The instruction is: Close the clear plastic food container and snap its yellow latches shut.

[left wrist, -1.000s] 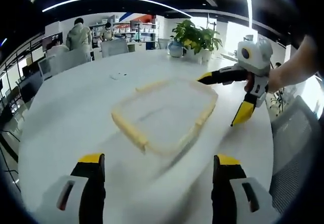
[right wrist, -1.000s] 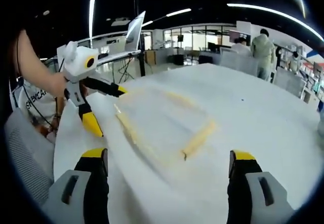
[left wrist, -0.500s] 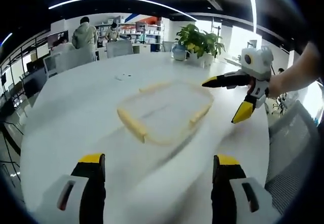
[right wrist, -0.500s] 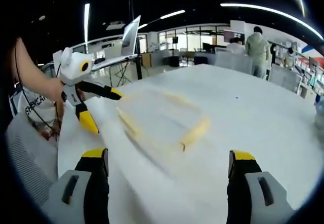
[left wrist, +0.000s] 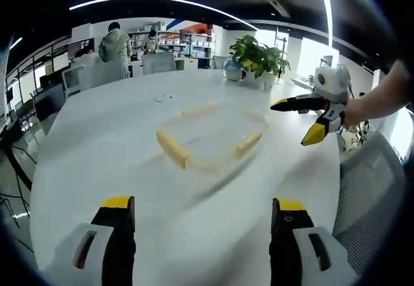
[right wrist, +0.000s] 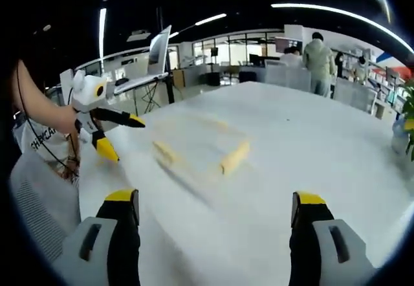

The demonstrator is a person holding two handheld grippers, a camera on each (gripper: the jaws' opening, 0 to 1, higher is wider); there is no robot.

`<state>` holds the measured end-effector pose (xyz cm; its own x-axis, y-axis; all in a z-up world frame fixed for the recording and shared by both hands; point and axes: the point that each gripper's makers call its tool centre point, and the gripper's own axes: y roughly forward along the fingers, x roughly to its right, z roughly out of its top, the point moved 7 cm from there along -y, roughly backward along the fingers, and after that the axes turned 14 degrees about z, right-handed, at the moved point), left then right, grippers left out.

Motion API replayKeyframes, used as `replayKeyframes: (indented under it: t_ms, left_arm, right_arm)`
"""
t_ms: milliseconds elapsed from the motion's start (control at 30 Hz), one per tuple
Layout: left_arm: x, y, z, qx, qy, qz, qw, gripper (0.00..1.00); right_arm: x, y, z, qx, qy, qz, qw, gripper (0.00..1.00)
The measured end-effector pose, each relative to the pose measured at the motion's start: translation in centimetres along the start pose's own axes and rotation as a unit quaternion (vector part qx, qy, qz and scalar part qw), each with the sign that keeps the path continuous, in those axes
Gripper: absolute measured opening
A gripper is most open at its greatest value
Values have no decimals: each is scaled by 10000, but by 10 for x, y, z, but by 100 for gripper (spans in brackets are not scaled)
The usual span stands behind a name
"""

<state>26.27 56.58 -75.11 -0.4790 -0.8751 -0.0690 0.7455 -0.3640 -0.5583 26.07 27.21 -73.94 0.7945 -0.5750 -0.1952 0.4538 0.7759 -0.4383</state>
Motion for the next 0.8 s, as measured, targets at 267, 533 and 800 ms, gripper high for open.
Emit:
replayKeyframes:
  t_ms: [267,533,800]
  left_arm:
    - [5,-15,-6,-44,-228,13,9997,84]
    - [5,-27,-10,11,-285,43,9996,83]
    - [6,-40,-5,195,-443,89,9988,80]
  right_arm:
    - [-7,-15,-4,19,78,-51,10000,96]
    - [-4,-34,-1,341,387,-302,9982,95]
    - [-8,-47,0,399,454,-387,9974,95]
